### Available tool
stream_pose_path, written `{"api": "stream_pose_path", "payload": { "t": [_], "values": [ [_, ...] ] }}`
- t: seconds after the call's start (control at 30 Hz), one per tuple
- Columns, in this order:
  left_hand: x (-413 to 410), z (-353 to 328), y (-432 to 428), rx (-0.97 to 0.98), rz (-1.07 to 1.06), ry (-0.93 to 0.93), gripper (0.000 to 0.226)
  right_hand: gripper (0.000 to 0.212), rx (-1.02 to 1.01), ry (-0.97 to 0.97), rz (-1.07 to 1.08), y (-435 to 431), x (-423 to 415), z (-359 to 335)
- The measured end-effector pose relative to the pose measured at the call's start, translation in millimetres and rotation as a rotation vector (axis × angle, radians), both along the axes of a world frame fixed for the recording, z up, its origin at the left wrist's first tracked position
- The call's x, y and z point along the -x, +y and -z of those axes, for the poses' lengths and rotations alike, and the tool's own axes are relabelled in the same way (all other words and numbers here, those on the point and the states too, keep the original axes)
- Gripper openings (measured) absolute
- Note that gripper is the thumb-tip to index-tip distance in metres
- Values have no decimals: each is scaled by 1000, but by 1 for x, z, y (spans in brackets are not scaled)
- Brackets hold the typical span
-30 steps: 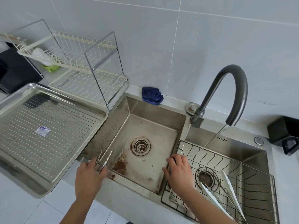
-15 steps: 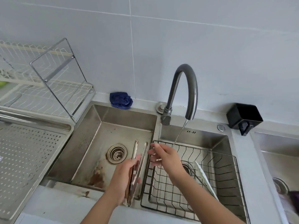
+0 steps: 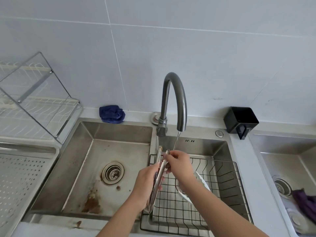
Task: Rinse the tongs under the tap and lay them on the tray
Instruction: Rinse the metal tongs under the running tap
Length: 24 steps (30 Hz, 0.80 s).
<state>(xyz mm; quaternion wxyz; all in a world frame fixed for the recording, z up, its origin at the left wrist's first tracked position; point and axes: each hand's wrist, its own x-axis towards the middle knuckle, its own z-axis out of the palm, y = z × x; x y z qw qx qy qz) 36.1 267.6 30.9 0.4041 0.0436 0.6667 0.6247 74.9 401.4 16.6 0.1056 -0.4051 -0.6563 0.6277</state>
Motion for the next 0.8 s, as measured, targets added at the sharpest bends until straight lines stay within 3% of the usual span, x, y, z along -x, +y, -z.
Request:
{"api": "stream_pose_path", "payload": {
  "t": [0.1,0.27,0.4,0.5,0.6,0.73,0.8],
  "values": [
    [1,2,11,-7,44,61,39,32,-60,-7,62,17,2,-1],
    [9,7,21,-23,60,87,37,19,61,15,5,14,-1,7],
    [8,7,18,-26,152,110,29,30,25,52,155,27,2,5],
    [6,10,12,45,219,217,19,18,5,56,84,20,1,6],
    [5,15,7,93,147,207,25,10,45,52,-4,13,-1,6],
    [1,17,9,112,140,252,28,33,-122,-43,80,23,6,5],
    [2,19,11,123,147,291,30,30,-89,-40,84,20,7,5]
  ]
}}
